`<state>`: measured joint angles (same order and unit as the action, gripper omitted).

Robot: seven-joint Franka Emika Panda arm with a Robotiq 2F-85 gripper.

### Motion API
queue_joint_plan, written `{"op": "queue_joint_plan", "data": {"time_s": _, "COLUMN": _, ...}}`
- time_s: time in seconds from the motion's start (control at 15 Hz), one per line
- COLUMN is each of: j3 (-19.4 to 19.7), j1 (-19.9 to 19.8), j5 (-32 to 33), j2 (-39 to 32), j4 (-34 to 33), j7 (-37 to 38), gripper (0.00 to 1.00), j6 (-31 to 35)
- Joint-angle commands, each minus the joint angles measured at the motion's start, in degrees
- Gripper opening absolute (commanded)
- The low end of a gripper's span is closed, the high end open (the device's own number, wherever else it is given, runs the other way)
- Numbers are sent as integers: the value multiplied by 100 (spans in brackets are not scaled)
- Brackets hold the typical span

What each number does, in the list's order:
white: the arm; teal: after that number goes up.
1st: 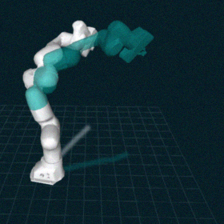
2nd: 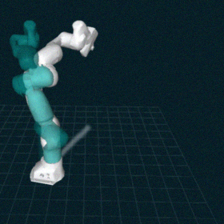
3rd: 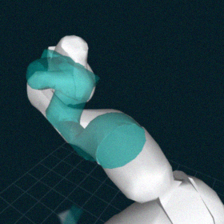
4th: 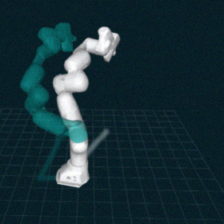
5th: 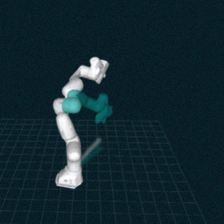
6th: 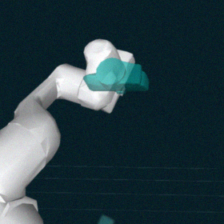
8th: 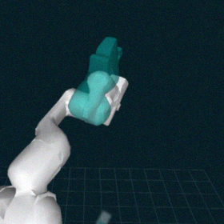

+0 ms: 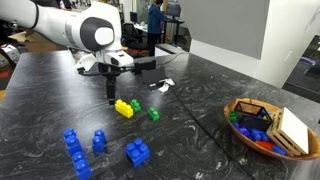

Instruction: Move the yellow block backward

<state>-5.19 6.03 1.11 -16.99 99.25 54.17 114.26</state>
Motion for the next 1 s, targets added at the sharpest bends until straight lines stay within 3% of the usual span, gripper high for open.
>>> {"op": "queue_joint_plan", "data": {"time_s": 0.0, "j3": 141, "j1": 120, "j5": -128, "j2": -59, "j4": -75, "j7": 89, "gripper": 100, "j6": 19}}
{"op": "queue_joint_plan", "data": {"time_s": 0.4, "j3": 162, "j1": 112, "j5": -327, "j2": -213, "j4": -233, "j7": 391, "gripper": 100, "j6": 85}}
{"op": "queue_joint_plan", "data": {"time_s": 0.93, "j3": 312, "j1": 174, "j5": -559, "j2": -765, "j4": -134, "j7": 1092, "gripper": 100, "j6": 1541}}
